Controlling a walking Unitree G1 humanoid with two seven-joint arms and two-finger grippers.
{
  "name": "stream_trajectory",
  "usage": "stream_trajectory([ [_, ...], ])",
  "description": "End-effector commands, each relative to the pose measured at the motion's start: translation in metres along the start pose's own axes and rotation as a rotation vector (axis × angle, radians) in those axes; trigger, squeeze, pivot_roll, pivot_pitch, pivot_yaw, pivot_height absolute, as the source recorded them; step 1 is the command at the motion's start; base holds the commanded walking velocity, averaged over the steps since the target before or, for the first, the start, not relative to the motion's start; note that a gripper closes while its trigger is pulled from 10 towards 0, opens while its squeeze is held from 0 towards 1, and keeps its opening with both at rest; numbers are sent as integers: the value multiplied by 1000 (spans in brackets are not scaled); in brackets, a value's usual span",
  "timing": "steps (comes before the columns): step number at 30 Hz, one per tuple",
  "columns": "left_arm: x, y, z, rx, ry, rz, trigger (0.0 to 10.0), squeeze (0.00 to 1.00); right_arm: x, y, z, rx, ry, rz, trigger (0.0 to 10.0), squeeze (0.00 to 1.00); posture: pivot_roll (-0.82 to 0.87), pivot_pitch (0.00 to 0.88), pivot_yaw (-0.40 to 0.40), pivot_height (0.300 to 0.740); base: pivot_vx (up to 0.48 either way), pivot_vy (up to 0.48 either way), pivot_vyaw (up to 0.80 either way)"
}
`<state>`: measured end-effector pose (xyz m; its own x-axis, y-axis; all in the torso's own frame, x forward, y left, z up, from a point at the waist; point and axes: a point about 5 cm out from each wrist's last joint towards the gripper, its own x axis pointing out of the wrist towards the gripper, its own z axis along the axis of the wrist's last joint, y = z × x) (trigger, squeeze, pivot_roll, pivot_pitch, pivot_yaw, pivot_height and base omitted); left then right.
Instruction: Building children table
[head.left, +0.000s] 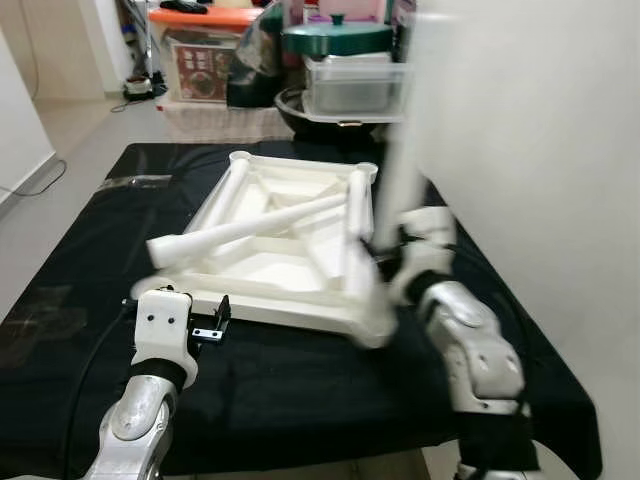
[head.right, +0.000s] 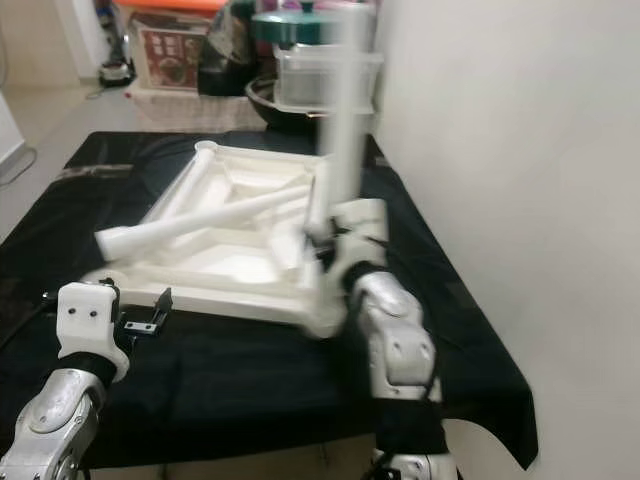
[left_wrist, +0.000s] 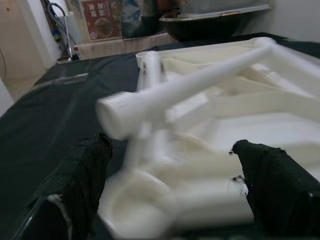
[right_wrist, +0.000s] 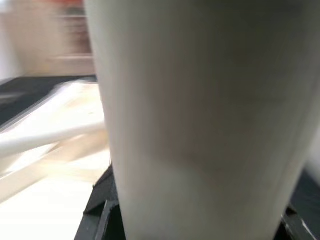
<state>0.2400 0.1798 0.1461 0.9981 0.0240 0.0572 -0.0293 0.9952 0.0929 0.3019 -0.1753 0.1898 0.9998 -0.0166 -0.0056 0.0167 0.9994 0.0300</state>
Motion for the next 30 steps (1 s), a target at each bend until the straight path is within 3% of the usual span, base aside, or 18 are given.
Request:
stream_trajectory([
  [1, 1, 0, -3, 2, 15, -12, 10000, 0, -8, -9, -7, -7, 62, -71, 0, 0, -15, 0, -14, 740, 0, 0, 0],
  [3, 2, 1, -2, 4, 14, -13, 10000, 0, -12, -10, -4, 7, 68, -74, 0, 0, -13, 0, -15, 740, 0, 0, 0],
  [4, 2, 2, -2, 5, 15, -13, 10000, 0, -15, -8, -2, 9, 69, -40, 8824, 0, -20, 0, -8, 740, 0, 0, 0],
  [5, 2, 2, -2, 5, 15, -13, 10000, 0, -15, -8, -2, 9, 69, -40, 8824, 0, -20, 0, -8, 740, 0, 0, 0],
  [6, 3, 2, -3, 8, 17, -15, 10000, 0, -17, -3, 1, 23, 44, -1, 10000, 0, -21, 0, -9, 740, 0, 0, 0],
  [7, 3, 2, -3, 10, 18, -17, 10000, 0, -19, 1, 3, 33, 24, 25, 10000, 0, -20, 0, -10, 740, 0, 0, 0],
  [8, 3, 2, -4, 11, 19, -18, 10000, 0, -20, 8, 5, 48, 0, 87, 10000, 1000, -16, 0, -12, 740, 0, 0, 0],
  [9, 3, 2, -4, 11, 19, -18, 10000, 0, -20, 8, 5, 48, 0, 87, 10000, 1000, -16, 0, -12, 740, 0, 0, 0],
  [10, 3, 2, -5, 11, 20, -20, 10000, 0, -20, 23, 11, 81, -5, 180, 10000, 1000, -11, 0, -18, 740, 0, 0, 0],
  [12, 3, 2, -5, 11, 20, -20, 10000, 0, -20, 23, 11, 81, -5, 180, 10000, 1000, -11, 0, -18, 740, 0, 0, 0],
  [13, 3, 1, -5, 6, 20, -16, 10000, 0, -19, 41, 14, 127, -5, 381, 10000, 0, -10, 0, -17, 740, 0, 0, 0],
  [14, 3, 1, -5, 6, 20, -16, 10000, 0, -19, 41, 14, 127, -5, 381, 10000, 0, -10, 0, -17, 740, 0, 0, 0],
  [16, 4, 0, -6, 4, 21, -18, 10000, 0, -22, 57, 15, 116, -11, 743, 10000, 0, -2, 0, -20, 740, 0, 0, 0],
  [18, 6, -1, -6, 5, 18, -22, 10000, 0, -28, 64, 14, 73, -8, 1008, 10000, 0, 2, 0, -20, 740, 0, 0, 0],
  [26, 12, 0, -4, 8, 7, -21, 10000, 0, -30, 75, 4, 20, 45, 1247, 10000, 0, 15, 0, -30, 740, 0, 0, 0],
  [27, 13, 1, -3, 11, -1, -9, 10000, 0, -32, 93, -12, -38, 97, 1384, 10000, 0, 46, 0, -58, 740, 0, 0, 0],
  [28, 13, 1, -3, 11, -1, -9, 10000, 0, -32, 93, -12, -38, 97, 1384, 10000, 0, 46, 0, -58, 740, 0, 0, 0],
  [30, 11, 3, -5, 12, 1, 9, 10000, 0, -16, 109, -17, -39, 88, 1317, 0, 0, 60, 0, -75, 740, 0, 0, 0],
])
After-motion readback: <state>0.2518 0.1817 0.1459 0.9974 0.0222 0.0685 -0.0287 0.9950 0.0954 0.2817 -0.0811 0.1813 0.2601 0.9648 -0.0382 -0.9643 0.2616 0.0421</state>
